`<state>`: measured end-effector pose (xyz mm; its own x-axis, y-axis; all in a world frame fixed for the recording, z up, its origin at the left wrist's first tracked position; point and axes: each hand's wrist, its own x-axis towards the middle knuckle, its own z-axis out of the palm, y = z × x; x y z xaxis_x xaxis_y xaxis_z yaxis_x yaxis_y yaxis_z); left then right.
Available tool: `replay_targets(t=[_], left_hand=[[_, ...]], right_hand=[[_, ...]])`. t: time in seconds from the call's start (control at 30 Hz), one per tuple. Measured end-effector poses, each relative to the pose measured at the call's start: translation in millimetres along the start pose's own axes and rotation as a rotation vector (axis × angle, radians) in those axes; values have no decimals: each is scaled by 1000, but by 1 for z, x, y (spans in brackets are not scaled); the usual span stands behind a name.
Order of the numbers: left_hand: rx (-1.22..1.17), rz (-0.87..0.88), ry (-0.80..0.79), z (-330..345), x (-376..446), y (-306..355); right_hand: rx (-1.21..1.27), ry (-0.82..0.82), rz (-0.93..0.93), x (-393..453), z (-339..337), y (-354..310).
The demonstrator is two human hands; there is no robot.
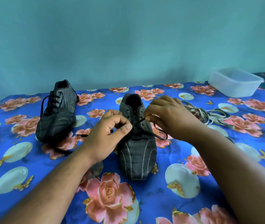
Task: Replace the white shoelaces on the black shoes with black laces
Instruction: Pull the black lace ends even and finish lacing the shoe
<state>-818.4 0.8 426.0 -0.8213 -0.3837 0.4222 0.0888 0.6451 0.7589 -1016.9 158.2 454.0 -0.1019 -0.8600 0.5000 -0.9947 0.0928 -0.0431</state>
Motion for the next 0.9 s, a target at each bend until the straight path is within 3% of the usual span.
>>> replay_targets(t=[0.27, 0.37, 0.53, 0.63, 0.73, 0.9], left_hand=[[-18, 8, -29, 0, -1, 0], [0, -2, -38, 0, -1, -1], [-20, 3, -7, -2, -2, 0], [-13, 6, 5, 0, -1, 1], [-5, -2, 4, 0, -2, 2], [3, -24, 7, -1, -3, 4]], right_hand=[[-152, 117, 552, -16, 7, 63], [-205, 80, 647, -14, 9, 65], [-138, 92, 613, -6, 5, 47], [126, 131, 370, -2, -7, 21], [197, -19, 63, 2, -5, -11], [183, -6, -46, 5, 2, -27]])
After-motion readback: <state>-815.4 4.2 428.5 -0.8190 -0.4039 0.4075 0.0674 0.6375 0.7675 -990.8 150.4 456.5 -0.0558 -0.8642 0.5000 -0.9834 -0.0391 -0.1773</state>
